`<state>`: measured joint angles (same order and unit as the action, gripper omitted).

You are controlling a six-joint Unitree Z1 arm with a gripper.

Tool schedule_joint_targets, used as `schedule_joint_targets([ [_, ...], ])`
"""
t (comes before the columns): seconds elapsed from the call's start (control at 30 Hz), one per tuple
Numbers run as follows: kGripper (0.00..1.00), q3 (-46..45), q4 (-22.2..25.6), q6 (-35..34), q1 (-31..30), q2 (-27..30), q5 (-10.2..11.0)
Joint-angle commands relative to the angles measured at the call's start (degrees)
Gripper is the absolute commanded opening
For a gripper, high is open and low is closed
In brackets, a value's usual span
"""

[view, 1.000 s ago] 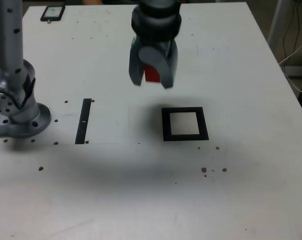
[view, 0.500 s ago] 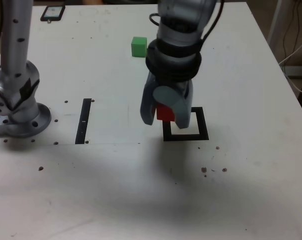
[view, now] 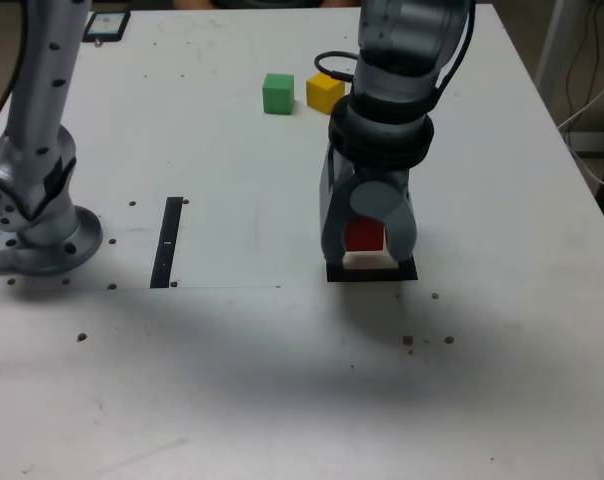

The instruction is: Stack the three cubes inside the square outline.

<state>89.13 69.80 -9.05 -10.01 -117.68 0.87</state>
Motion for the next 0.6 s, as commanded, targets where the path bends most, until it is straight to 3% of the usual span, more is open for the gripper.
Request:
schedule_joint_targets([
  [0.0, 0.33, -1.12, -0.51, 0.68, 0.88, -0.22, 0.2],
  [0.4, 0.35, -4.17, -6.17, 3.62, 2.12, -1.4, 0.55],
  [0.57, 0.39, -4.16, -6.78, 3.98, 2.67, -2.03, 2.29],
])
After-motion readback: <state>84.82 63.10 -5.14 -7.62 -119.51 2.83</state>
